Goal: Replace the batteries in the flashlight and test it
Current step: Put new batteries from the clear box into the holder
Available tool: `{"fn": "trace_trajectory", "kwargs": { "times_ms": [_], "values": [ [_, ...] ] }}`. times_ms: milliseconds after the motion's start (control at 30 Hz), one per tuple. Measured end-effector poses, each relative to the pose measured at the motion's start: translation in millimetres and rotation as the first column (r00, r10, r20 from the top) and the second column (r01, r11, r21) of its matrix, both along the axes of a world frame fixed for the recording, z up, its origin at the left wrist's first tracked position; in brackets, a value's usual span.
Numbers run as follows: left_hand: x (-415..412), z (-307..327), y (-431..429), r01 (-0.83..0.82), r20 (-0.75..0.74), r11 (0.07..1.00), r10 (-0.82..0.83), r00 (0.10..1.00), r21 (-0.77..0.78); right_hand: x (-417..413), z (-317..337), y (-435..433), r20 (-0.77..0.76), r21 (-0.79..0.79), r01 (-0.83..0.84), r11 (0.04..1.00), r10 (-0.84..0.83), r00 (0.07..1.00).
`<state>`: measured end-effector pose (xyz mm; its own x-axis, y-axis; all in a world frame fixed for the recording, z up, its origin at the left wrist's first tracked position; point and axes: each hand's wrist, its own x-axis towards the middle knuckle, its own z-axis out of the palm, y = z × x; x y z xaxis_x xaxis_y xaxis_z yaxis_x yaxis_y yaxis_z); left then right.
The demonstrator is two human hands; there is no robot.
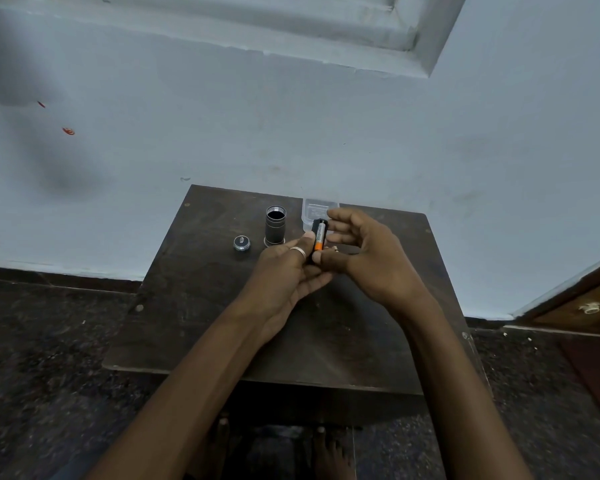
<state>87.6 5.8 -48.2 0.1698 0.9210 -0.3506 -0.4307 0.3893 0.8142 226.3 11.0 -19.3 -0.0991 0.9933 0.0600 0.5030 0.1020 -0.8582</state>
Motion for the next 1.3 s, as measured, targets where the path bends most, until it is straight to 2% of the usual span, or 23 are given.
{"fn": "trace_trajectory", "kwargs": {
  "times_ms": [300, 433, 533, 633, 700, 900, 967, 1067, 1167, 1300],
  "values": [
    [-2, 2, -2, 0.031, -0.052, 0.998, -0.028, 0.998, 0.050, 1, -3, -1, 0.111, 0.091, -0.011, 0.996, 0.001, 0.994],
    [-2, 3, -3, 0.034, -0.052, 0.998, -0.031, 0.998, 0.054, 1, -3, 0, 0.099, 0.083, -0.011, 0.996, 0.003, 0.995],
    [-1, 4, -4, 0.052, -0.043, 0.997, -0.050, 0.998, 0.058, 6, -2, 0, -0.006, -0.010, -0.037, 0.999, 0.036, 0.999],
    [-1, 7, -7, 0.058, -0.012, 0.996, -0.057, 0.998, 0.075, 11, 3, -3, -0.265, -0.102, -0.047, 0.994, 0.018, 0.964],
    [-2, 8, -9, 0.056, -0.077, 0.991, -0.047, 0.996, 0.120, 11, 5, -4, -0.361, -0.124, 0.010, 0.992, -0.054, 0.931],
    [0, 6, -12, 0.069, -0.318, 0.944, 0.040, 0.947, 0.322, 3, 1, -3, -0.354, -0.078, 0.129, 0.989, -0.149, 0.923],
    [-1, 4, -13, 0.056, -0.411, 0.902, 0.138, 0.901, 0.427, 2, 4, -4, -0.369, -0.032, 0.121, 0.992, -0.124, 0.921],
    [-4, 3, -16, 0.052, -0.591, 0.830, 0.350, 0.727, 0.556, -2, 10, -6, -0.404, 0.037, 0.101, 0.994, -0.077, 0.911],
    [-12, -1, -19, 0.033, -0.654, 0.792, 0.479, 0.585, 0.610, -5, 12, -7, -0.388, 0.094, 0.107, 0.990, -0.062, 0.919],
    [-21, 1, -21, -0.001, -0.697, 0.744, 0.625, 0.351, 0.668, -6, 8, -6, -0.280, 0.173, 0.130, 0.976, -0.078, 0.957]
  ]
}}
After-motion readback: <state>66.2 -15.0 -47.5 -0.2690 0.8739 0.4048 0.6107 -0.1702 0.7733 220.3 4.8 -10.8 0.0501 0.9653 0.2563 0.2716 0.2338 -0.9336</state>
